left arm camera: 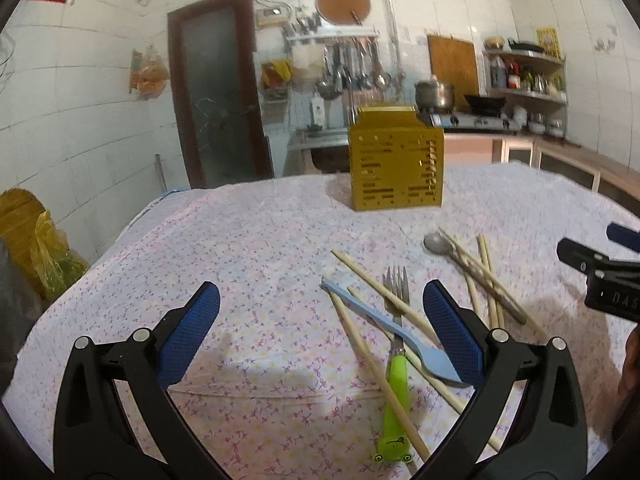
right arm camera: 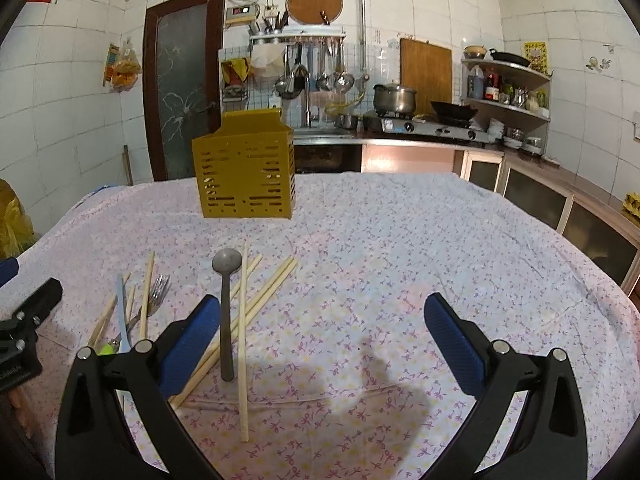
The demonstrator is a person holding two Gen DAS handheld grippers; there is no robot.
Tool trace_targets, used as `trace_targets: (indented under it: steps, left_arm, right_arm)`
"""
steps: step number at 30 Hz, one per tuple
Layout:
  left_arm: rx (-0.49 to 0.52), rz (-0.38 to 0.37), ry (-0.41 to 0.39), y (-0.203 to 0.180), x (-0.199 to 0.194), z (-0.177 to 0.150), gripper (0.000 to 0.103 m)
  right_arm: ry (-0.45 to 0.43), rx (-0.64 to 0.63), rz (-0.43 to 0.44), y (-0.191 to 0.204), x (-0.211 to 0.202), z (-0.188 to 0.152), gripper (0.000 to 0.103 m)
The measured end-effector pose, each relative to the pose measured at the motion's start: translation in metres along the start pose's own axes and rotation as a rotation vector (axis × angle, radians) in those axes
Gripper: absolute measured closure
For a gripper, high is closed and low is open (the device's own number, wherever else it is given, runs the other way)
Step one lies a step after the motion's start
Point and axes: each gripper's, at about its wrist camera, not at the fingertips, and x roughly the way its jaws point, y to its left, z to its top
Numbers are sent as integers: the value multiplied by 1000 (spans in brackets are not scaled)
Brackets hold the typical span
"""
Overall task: Organize utensils
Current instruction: 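Move the left tool down toward the wooden chopsticks near the fork, then close the left gripper on a wooden chopstick and lift it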
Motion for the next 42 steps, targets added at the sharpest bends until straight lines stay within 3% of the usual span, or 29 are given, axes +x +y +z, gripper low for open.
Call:
trace_targets:
  steps: [6, 10, 13, 16, 24, 29, 38, 42]
  left_arm:
    - [7, -5, 110, 1, 24, 16, 5]
    - [-50, -30, 191, 13, 50, 31, 5]
    - [-45, -14, 227, 14, 73, 46, 5]
    - [-23, 9, 288, 9, 103, 57, 5]
    - [-42, 18, 447, 7, 167, 54, 6]
    - [-50, 27, 482, 9, 184, 45, 9]
    - [-73, 3, 531, 10, 201, 38, 9]
    - [-77, -17, 537, 8, 206, 39, 15]
  right_arm:
    - [86, -39, -4, 5, 22, 16, 4]
    - [108, -42, 29, 7, 38, 31, 4]
    - [137, -31, -5, 7, 56, 37, 4]
    - [219, 9, -59, 3, 83, 39, 4]
    - [306, 63, -113, -2, 121, 36, 4]
    - [339, 46, -135, 1, 133, 33, 4]
    - [392, 129, -126, 4, 143, 30, 4]
    - [394, 112, -160, 15, 144, 30, 6]
